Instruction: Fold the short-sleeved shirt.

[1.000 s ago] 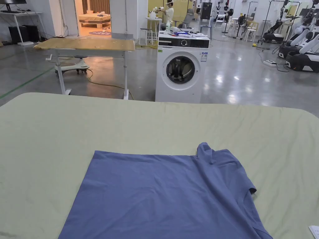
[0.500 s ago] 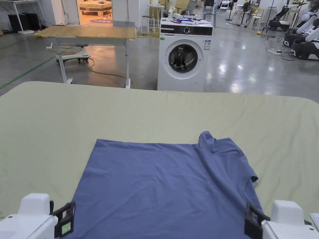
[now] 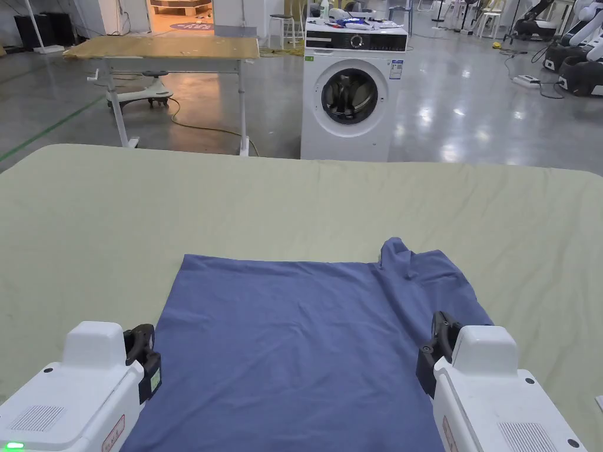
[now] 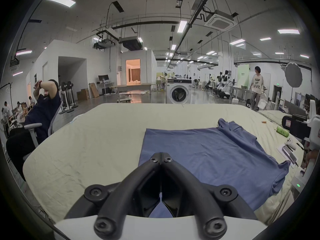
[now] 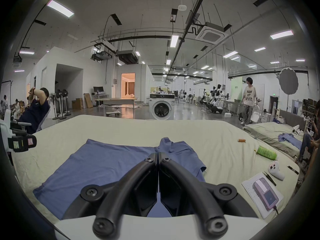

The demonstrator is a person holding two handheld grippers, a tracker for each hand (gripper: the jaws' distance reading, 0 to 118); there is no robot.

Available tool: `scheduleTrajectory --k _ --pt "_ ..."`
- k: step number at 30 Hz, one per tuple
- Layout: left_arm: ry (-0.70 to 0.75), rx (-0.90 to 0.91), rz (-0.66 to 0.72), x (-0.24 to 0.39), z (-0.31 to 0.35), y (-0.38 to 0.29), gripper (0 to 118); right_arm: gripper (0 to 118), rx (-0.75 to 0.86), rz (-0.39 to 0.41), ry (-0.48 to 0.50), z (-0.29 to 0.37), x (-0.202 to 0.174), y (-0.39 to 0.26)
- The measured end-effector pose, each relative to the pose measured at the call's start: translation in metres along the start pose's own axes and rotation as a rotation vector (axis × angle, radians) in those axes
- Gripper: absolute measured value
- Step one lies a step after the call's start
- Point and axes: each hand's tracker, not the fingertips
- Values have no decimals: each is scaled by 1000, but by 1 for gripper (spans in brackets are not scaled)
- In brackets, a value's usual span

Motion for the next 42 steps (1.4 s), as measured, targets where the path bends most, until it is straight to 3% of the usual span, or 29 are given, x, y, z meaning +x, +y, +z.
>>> scheduleTrajectory --k 9,28,34,37,42 --pt "26 -4 40 -14 6 -22 0 0 9 -24 -12 8 9 -19" --pt "54 -40 -15 -46 27 -19 0 0 24 8 -27 19 24 -22" --pt "1 -121 -21 -48 -51 25 0 0 21 9 -10 10 20 -17" --pt "-38 -182 54 -54 -116 52 0 0 8 6 -5 2 18 -14" --pt "-70 -323 7 -54 -228 78 0 0 -21 3 -1 -17 19 -16"
